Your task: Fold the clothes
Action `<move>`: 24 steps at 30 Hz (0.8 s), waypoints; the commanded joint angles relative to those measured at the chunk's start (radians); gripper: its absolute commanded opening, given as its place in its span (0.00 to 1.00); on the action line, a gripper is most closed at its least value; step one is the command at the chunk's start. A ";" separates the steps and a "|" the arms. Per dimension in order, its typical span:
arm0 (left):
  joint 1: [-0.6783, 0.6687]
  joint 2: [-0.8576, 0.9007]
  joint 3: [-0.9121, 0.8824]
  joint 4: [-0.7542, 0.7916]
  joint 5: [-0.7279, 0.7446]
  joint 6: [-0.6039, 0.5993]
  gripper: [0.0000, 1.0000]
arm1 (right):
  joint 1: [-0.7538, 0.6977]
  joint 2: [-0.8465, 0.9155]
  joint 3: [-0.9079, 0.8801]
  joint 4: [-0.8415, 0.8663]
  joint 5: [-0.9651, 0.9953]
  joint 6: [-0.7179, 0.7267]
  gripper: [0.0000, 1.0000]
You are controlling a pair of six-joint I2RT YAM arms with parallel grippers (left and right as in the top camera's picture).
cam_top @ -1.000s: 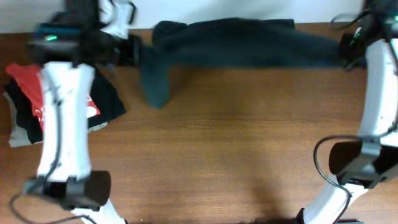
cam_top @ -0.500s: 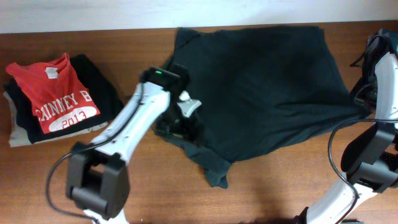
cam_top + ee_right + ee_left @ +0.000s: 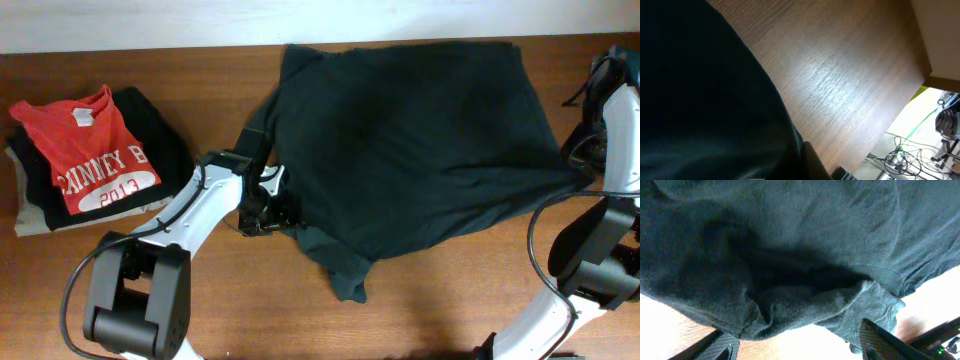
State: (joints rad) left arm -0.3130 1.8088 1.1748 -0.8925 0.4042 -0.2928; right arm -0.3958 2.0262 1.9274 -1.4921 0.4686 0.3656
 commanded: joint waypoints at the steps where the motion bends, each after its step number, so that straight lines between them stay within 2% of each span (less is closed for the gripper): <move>1: -0.001 -0.008 -0.013 0.016 -0.018 -0.030 0.73 | 0.005 -0.030 0.000 0.000 0.005 0.010 0.04; 3: -0.001 -0.008 -0.016 0.020 -0.027 -0.064 0.73 | 0.005 -0.030 0.000 0.000 0.005 0.010 0.04; 6: -0.026 -0.008 -0.047 0.029 -0.026 -0.306 0.73 | 0.005 -0.030 0.000 0.000 -0.003 0.010 0.04; 9: -0.072 -0.008 -0.048 0.034 -0.027 -0.486 0.66 | 0.005 -0.030 0.000 0.001 -0.006 0.010 0.04; 13: -0.097 -0.008 -0.048 0.108 -0.078 -0.610 0.64 | 0.005 -0.030 0.000 0.004 -0.017 0.009 0.04; 19: -0.097 -0.008 -0.048 0.151 -0.213 -0.684 0.60 | 0.003 -0.030 0.000 0.006 -0.017 0.009 0.04; 20: -0.097 -0.008 -0.048 0.158 -0.229 -0.688 0.46 | 0.003 -0.030 0.000 0.007 -0.017 0.009 0.04; 21: -0.097 -0.008 -0.048 0.158 -0.229 -0.687 0.18 | 0.003 -0.030 0.000 0.007 -0.017 0.009 0.04; 22: -0.097 -0.008 -0.048 0.151 -0.227 -0.686 0.01 | 0.003 -0.030 0.000 0.006 -0.017 0.009 0.04; 24: -0.090 -0.017 -0.048 0.098 -0.191 -0.594 0.01 | 0.002 -0.030 0.000 -0.014 -0.021 0.009 0.04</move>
State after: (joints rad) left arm -0.4084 1.8088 1.1313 -0.7475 0.2012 -0.9623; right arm -0.3958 2.0262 1.9274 -1.4910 0.4458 0.3660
